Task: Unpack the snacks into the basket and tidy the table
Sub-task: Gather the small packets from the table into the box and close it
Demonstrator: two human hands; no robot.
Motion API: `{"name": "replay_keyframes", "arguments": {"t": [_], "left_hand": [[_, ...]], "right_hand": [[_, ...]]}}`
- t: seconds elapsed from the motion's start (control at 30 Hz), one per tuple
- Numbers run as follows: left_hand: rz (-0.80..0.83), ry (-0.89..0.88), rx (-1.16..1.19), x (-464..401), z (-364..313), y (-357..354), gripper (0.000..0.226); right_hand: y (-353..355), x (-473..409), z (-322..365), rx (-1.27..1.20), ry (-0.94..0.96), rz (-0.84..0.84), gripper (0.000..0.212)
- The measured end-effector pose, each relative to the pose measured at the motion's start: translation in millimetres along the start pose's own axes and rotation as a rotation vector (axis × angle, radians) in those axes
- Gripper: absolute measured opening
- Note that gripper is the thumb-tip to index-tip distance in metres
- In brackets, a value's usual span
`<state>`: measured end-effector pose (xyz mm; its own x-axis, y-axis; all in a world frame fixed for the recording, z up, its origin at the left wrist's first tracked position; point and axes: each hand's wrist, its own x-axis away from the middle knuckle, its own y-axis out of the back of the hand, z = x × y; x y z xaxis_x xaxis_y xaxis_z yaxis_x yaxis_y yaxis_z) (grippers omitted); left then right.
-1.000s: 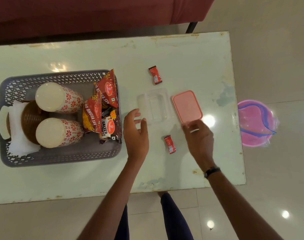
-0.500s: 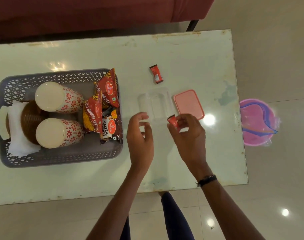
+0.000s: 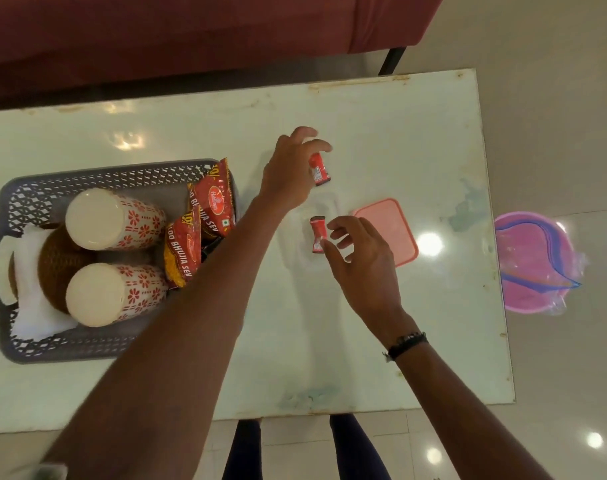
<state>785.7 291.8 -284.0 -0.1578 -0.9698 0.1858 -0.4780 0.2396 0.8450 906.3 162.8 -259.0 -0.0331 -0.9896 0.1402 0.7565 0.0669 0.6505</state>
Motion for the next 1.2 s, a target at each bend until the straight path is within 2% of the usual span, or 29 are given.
{"name": "replay_keyframes", "arguments": {"t": [0.07,0.2,0.27,0.4,0.53,0.6,0.67,0.77,1.0,1.2], "left_hand": [[0.052,-0.027,-0.024,-9,7,-1,0.030],[0.041,0.004,-0.091,-8,11,-1,0.020],[-0.049,0.088,-0.068,1,10,4,0.016],[-0.317,0.252,0.205,53,-9,18,0.016],[-0.215,0.279,0.266,110,-29,11,0.013],[-0.165,0.285,0.306,121,-31,8,0.021],[-0.167,0.298,0.348,125,-30,12,0.029],[-0.205,0.282,0.384,134,-21,26,0.023],[-0.405,0.315,0.656,193,31,95,0.016],[-0.640,0.441,0.743,266,136,160,0.014]], "right_hand": [[1,1,-1,-0.024,0.002,0.013,0.020],[2,0,-2,-0.044,-0.025,0.028,0.018],[3,-2,-1,-0.055,-0.035,0.021,0.018],[8,-8,2,-0.077,-0.053,-0.016,0.016],[12,-10,6,-0.040,-0.052,-0.041,0.013],[13,-9,10,-0.006,-0.042,-0.044,0.012],[13,-6,17,0.004,-0.030,-0.047,0.011],[8,1,34,-0.033,0.006,-0.049,0.010],[-40,25,115,-0.102,0.158,0.002,0.013],[-130,57,208,-0.164,0.355,0.115,0.011]]}}
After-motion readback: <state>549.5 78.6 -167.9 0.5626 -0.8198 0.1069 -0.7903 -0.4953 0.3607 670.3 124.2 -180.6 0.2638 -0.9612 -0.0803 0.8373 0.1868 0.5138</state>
